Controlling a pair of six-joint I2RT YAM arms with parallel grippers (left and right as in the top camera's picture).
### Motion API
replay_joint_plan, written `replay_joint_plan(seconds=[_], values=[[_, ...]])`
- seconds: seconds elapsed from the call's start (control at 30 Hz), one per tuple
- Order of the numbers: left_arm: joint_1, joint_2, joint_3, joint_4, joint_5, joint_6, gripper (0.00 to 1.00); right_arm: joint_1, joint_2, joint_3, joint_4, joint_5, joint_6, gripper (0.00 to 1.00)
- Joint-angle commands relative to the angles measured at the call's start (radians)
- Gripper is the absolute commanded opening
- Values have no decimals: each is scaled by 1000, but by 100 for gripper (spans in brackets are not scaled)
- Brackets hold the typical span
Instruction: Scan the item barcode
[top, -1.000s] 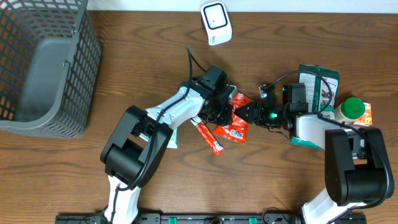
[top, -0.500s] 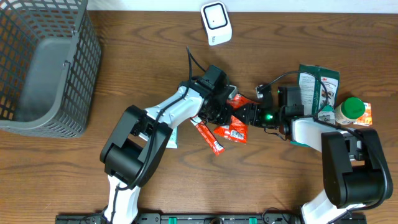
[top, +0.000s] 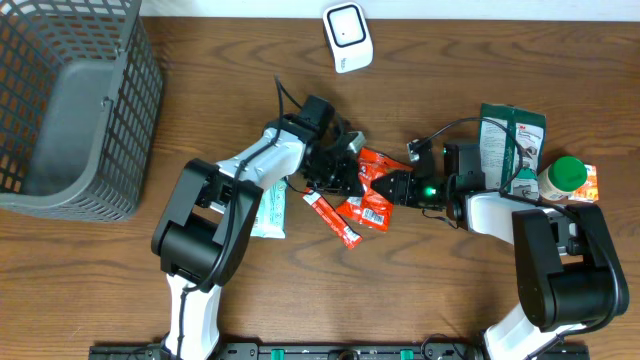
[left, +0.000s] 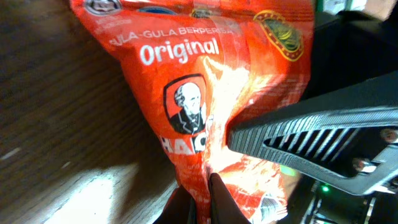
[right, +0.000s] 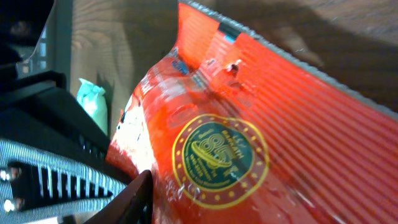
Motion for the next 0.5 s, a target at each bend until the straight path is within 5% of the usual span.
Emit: replay_joint_plan(seconds=[0.0,0.13,0.23,0.3,0.47], values=[[-3,12,-4,1,80,18,7,8,23,-17,16,-92,4,45],[-7,12,-4,2,79,21,7,8,23,-17,61,-184,5,40],[-7,12,-4,2,72,30,8,8,23,-17,89,-223,18,18],[-6,12,-4,2,72,33,22,8,23,-17,94,-222,20,7],[1,5,7,-4,0,24,57,-6,23,-17,94,-217,-2,1]])
